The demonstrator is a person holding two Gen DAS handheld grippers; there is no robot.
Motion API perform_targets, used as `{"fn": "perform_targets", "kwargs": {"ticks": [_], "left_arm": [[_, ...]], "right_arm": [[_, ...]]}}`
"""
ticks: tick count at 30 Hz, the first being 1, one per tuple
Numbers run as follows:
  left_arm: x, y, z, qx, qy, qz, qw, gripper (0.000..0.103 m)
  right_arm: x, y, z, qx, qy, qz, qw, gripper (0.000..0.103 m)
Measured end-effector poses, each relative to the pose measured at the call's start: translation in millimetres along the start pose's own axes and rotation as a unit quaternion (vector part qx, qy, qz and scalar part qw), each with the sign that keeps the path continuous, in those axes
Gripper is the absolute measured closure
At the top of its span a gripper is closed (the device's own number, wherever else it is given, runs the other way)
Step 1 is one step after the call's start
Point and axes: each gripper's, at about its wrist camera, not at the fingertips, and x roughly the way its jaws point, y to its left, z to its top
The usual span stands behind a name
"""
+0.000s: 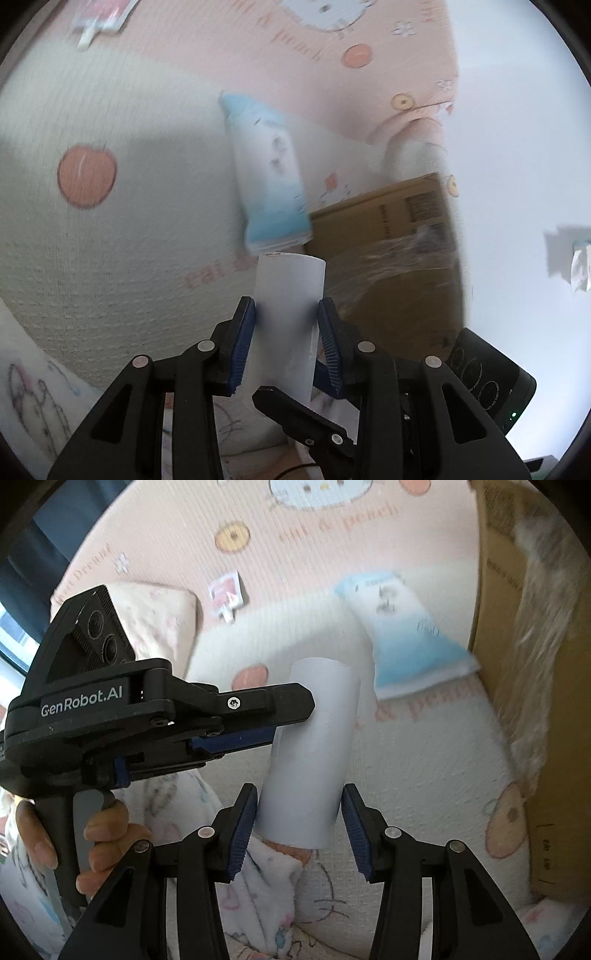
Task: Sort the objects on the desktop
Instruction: 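Carry the held paper tube with the left gripper over the cardboard box, then lower the tube upright beside the rolls in the box and open the left gripper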
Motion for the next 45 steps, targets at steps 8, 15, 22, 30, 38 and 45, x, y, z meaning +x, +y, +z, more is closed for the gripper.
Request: {"fn": "perform_targets", "kwargs": {"ticks": [8, 15, 22, 30, 38, 45], "left_arm": [[-30, -68, 7, 0.082, -0.051, -0.005, 0.9953, 0.065], [-51, -140, 9, 0.179, -0.097, -0.019, 0.9788, 0.065], [-47, -199, 19, 0.236, -0.111, -0.031, 0.9648, 0.065], [-34, -244, 30, 0.249, -0.104, -0.07, 0.9603, 0.065], [-23, -278, 33, 0.28, -0.101, -0.062, 0.9526, 0.064], [15, -278, 53, 0.241, -0.056, -0.061, 0.9669, 0.064]], "right_arm": [[-59, 5, 13, -0.02, -0.082, 0.003, 0.996, 0.058], [-113, 15, 35, -0.05, -0.147, -0.015, 0.988, 0.058], [-155, 25, 45, -0.079, -0.195, -0.057, 0.976, 0.058], [-188, -2, 72, -0.087, -0.227, -0.099, 0.965, 0.058], [-206, -19, 87, -0.092, -0.234, -0.123, 0.96, 0.058], [-199, -49, 99, -0.091, -0.196, -0.126, 0.968, 0.058]]}}
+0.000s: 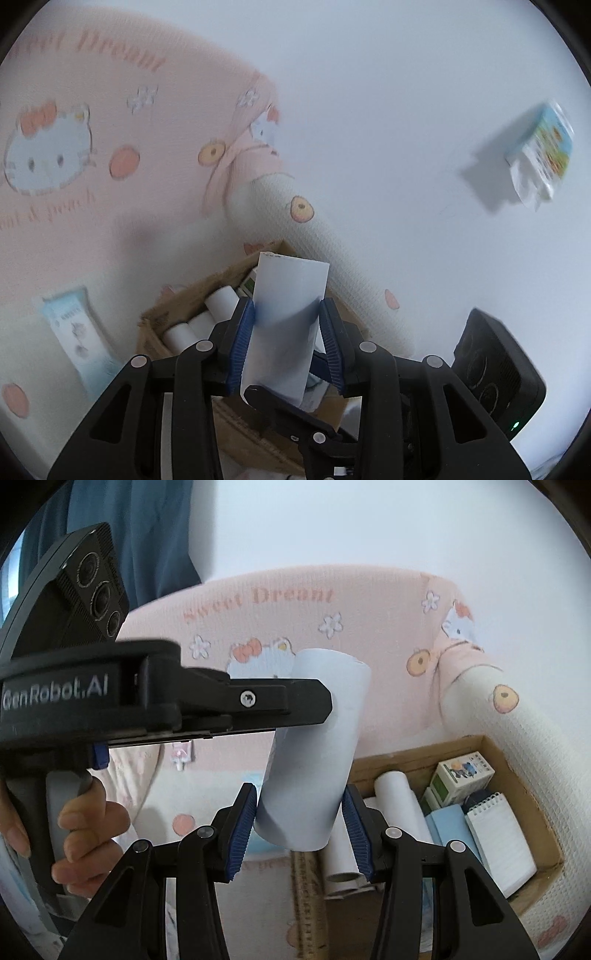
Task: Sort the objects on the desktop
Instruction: 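Lower the tube upright beside the rolls in the box and open the left gripper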
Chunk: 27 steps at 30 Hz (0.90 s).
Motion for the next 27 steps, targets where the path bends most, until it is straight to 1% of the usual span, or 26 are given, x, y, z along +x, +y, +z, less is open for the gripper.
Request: {"fn": "perform_targets", "kwargs": {"ticks": [3, 6, 8, 11, 15, 17, 20, 24, 27], "left_arm": [[17, 7, 8, -0.03, 0.016, -0.013, 0.9993, 0.064], [32, 6, 14, -0.034, 0.029, -0.012, 0.9989, 0.064], [40, 4, 13, -0.028, 0.036, 0.003, 0.9989, 0.064], [52, 4, 11, -0.03, 0.052, 0.026, 0.9979, 0.064], [72, 11, 9, -0.044, 0.083, 0.055, 0.9941, 0.064], [81, 14, 7, -0.042, 0.092, 0.067, 0.9926, 0.064], [92, 21, 5, -0.058, 0.106, 0.074, 0.9899, 0.064], [102, 35, 3, -0.091, 0.126, 0.071, 0.9853, 0.064], [107, 44, -1, -0.109, 0.136, 0.076, 0.9818, 0.064]], "right_arm": [[3, -16, 2, 0.014, 0.002, 0.006, 1.0, 0.058], [5, -30, 4, 0.021, 0.01, 0.004, 1.0, 0.058], [8, -36, 5, 0.022, 0.02, 0.007, 1.0, 0.058], [20, -47, 3, 0.024, 0.041, 0.025, 0.999, 0.058], [40, -59, -6, 0.037, 0.072, 0.049, 0.996, 0.058], [48, -64, -9, 0.045, 0.084, 0.055, 0.994, 0.058], [58, -68, -13, 0.05, 0.101, 0.055, 0.992, 0.058], [69, -70, -17, 0.035, 0.127, 0.045, 0.99, 0.058], [79, -70, -21, 0.025, 0.145, 0.041, 0.988, 0.058]]}}
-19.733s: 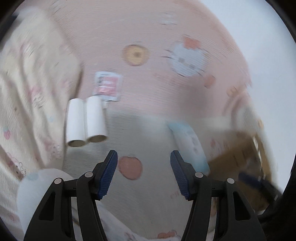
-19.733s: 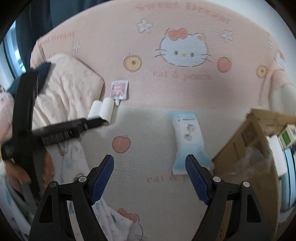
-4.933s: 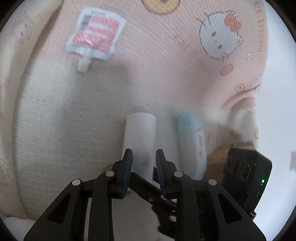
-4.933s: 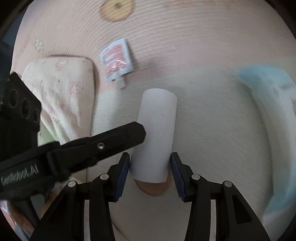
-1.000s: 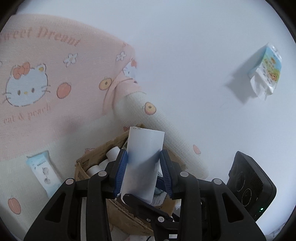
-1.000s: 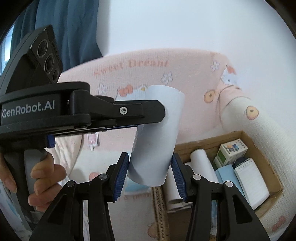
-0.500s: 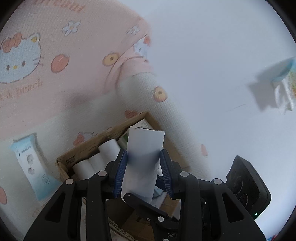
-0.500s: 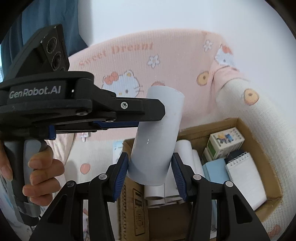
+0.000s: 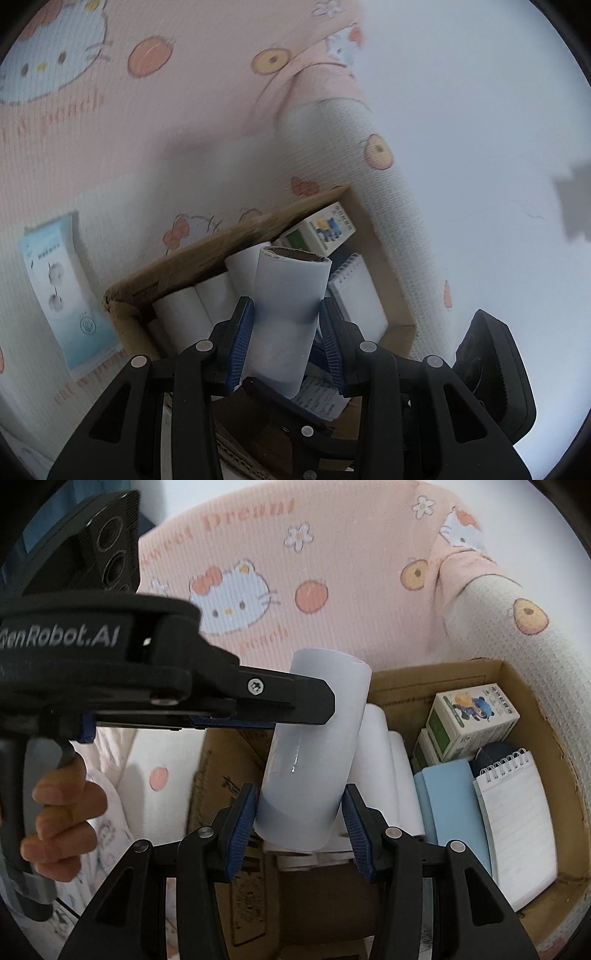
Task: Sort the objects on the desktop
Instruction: 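Lower the tube upright beside the rolls in the box and open the left gripper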
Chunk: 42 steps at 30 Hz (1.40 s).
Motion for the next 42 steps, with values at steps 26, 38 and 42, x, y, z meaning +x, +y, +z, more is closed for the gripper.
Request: {"fn": "perform_targets", "kwargs": {"ticks": [26, 38, 42], "left_arm": [[24, 17, 0, -0.003, 0.045, 0.096, 0.9943, 0.065], [12, 17, 4, -0.014, 0.045, 0.077, 0.9959, 0.067], [-1, 8, 1, 0.013, 0.034, 0.079, 0.9962, 0.067]], "right_arm": [[22, 8, 14, -0.016, 0.029, -0.005, 0.999, 0.059], [-4, 11, -9, -0.008, 0.023, -0.065, 0.998, 0.059], [-10, 9, -13, 0.008, 0.023, -0.06, 0.998, 0.059]]}}
